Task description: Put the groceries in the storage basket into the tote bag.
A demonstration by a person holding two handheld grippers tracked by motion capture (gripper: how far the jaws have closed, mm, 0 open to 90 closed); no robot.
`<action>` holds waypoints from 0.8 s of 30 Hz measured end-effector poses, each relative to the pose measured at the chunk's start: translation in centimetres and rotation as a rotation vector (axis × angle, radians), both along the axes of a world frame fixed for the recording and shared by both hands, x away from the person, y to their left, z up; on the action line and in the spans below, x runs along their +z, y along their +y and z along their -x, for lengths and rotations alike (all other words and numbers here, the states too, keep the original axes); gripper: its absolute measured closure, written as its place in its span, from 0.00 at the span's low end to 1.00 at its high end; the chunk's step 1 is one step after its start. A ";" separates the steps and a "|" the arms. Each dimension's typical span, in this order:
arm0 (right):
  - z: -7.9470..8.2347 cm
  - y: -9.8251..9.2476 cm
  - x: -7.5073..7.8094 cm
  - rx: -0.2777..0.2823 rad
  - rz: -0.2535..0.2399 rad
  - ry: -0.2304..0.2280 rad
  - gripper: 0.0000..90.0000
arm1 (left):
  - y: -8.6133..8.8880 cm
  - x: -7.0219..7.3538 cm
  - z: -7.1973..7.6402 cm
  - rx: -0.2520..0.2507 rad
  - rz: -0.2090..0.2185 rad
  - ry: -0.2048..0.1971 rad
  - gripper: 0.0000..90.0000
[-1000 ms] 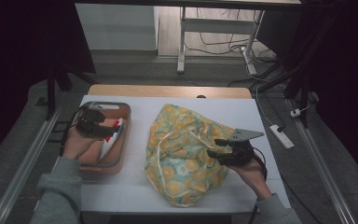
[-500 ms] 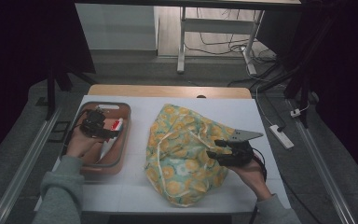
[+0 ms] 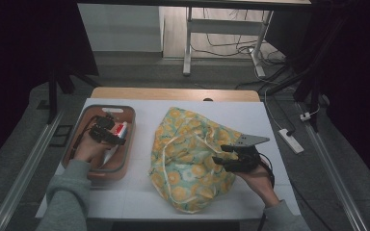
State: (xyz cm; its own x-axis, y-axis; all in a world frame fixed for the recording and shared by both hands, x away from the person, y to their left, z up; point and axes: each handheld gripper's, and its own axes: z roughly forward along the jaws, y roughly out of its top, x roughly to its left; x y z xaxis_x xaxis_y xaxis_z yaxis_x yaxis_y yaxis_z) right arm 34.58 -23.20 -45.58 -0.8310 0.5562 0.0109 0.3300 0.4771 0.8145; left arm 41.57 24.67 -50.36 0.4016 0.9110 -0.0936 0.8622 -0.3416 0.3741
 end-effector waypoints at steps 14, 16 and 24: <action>0.1 -0.1 0.3 -0.008 -0.003 -0.018 0.45 | 0.7 -0.5 -0.2 -0.017 0.109 0.087 0.80; 0.2 -0.1 0.4 -0.009 -0.003 -0.021 0.46 | 0.7 -0.4 0.0 -0.022 0.105 0.087 0.80; 0.1 -0.2 0.4 -0.012 -0.004 -0.024 0.46 | 2.5 -0.1 0.2 0.005 0.145 0.079 0.82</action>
